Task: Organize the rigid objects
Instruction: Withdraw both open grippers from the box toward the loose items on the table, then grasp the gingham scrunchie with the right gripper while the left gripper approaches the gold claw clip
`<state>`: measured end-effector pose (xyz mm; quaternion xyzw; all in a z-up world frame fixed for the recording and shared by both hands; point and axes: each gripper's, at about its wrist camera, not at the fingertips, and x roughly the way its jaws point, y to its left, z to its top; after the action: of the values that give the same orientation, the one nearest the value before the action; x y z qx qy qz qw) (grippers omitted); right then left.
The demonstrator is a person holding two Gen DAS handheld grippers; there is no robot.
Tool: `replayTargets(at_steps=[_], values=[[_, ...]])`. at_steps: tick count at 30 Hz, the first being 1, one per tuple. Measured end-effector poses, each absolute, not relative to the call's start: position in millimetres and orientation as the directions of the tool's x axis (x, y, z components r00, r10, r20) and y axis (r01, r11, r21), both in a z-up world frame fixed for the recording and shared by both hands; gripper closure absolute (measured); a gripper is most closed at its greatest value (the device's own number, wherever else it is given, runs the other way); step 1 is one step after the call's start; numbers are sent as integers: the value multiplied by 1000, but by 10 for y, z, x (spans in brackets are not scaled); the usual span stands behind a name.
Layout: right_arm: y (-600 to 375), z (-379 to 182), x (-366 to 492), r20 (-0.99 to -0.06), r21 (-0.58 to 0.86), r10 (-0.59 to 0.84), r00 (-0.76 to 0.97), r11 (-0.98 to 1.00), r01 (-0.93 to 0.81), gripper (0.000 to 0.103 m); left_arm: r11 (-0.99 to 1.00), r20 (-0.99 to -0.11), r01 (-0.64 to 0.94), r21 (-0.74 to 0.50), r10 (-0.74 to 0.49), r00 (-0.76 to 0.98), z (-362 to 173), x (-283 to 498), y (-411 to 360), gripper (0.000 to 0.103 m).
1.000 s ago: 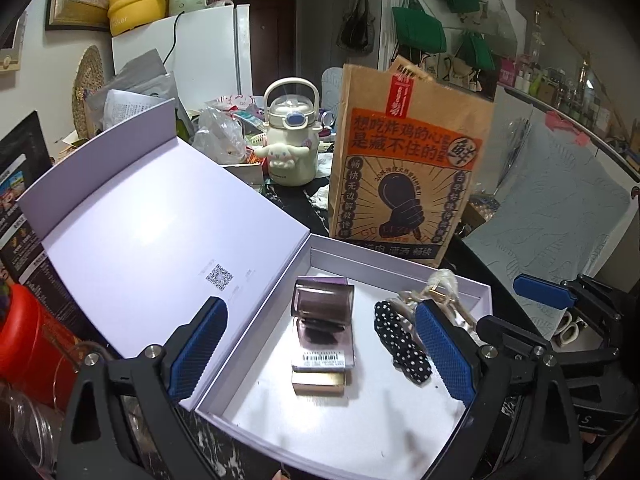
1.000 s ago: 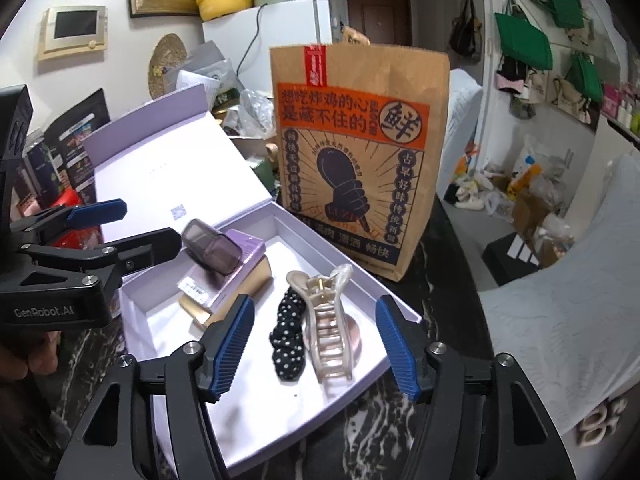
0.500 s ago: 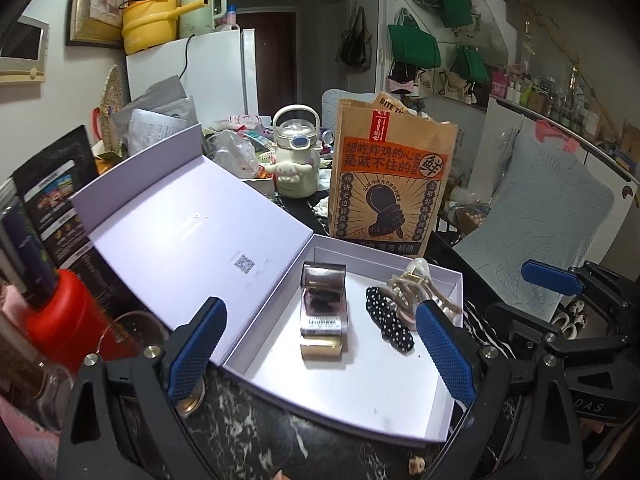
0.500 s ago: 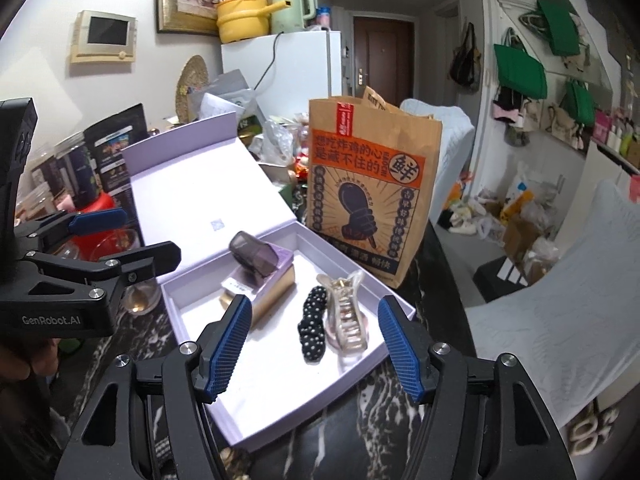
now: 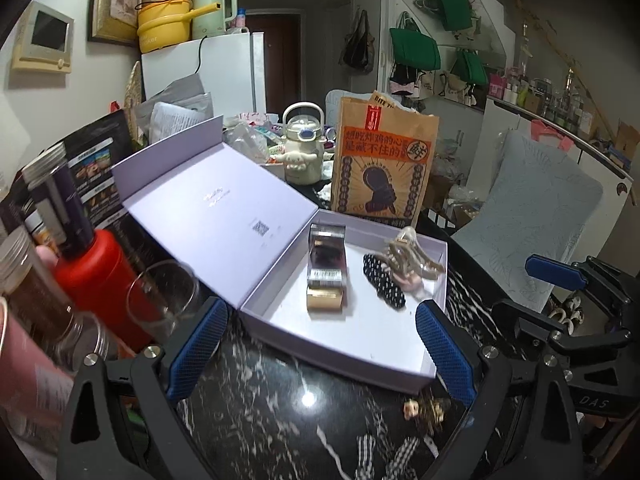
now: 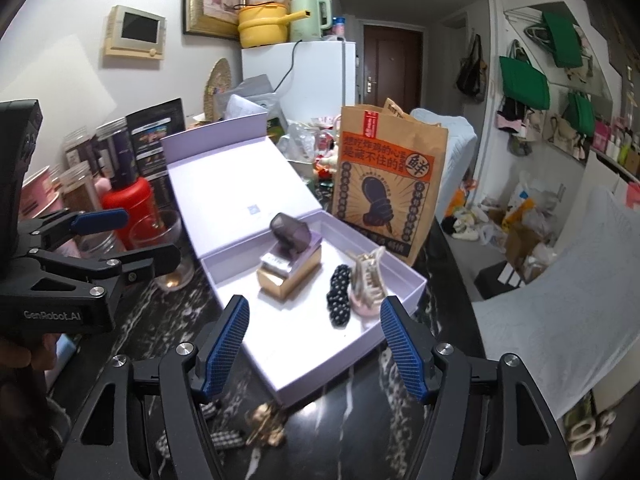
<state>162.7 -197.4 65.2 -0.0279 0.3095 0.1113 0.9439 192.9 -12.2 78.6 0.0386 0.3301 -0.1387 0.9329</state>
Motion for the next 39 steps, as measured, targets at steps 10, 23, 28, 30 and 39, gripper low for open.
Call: replayTargets(at_steps=[10,23,28,30,39], values=[[-1763,489,1222,-609,44,241,755,961,-272,34,968,-649,250,-7,-194,735,597,1541,70,6],[-1460,53,813,-674,157,326,663,940,-302,34,975,-697,217,-56,-194,691,239,1179,434,6],[-1446,-156,830,-699,229,353,622,934,-273,39,981,-703,185,-52,-168,691,141,1092,571,6],[-1420,-254,859,-716,243,355,601,934,-263,43,984,-710,169,-48,-153,688,89,1063,625,6],[-1227,-538,1053,-761,297,381,525,924,-240,43,993,-724,107,-53,-112,681,-45,1034,850,6]])
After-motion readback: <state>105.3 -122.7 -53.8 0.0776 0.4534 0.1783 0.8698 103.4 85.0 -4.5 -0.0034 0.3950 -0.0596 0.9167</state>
